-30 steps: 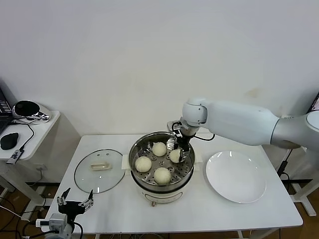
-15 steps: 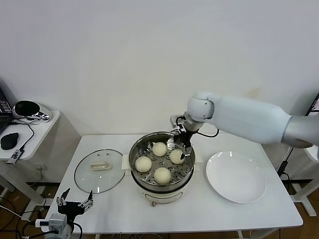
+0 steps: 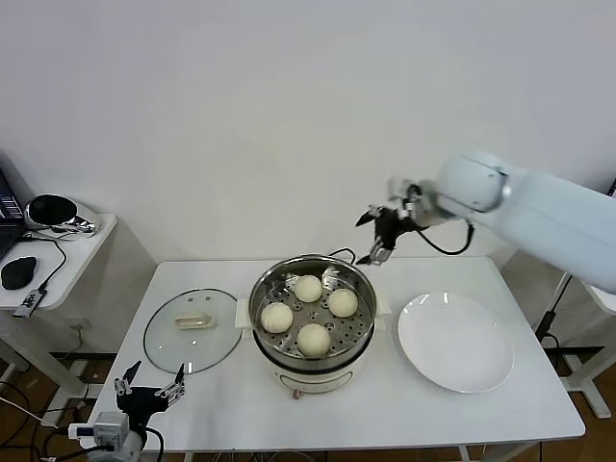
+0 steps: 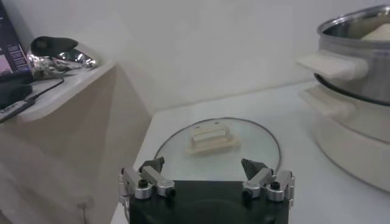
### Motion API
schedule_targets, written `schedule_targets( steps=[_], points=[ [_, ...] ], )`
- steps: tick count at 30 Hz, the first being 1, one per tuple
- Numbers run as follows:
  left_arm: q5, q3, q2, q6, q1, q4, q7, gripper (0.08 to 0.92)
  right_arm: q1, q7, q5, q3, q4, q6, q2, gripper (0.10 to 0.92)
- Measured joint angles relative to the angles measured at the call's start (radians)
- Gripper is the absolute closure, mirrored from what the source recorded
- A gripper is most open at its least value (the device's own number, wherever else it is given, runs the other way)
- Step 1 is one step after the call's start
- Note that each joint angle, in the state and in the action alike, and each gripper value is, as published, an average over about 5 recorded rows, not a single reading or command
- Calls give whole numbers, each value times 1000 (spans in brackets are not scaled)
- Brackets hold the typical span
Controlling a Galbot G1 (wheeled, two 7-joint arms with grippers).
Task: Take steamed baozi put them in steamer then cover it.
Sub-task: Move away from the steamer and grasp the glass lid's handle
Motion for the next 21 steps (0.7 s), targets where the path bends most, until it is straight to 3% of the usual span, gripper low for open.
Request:
schedule_targets(
  steps=[10, 21],
  points=[
    [-19, 17, -7, -32, -8, 4, -3, 177, -591, 206, 4, 618, 131, 65, -119, 203],
    [-15, 15, 12, -64, -31, 28, 15, 177, -1285, 361, -28, 1299, 237, 167, 53, 203]
  ],
)
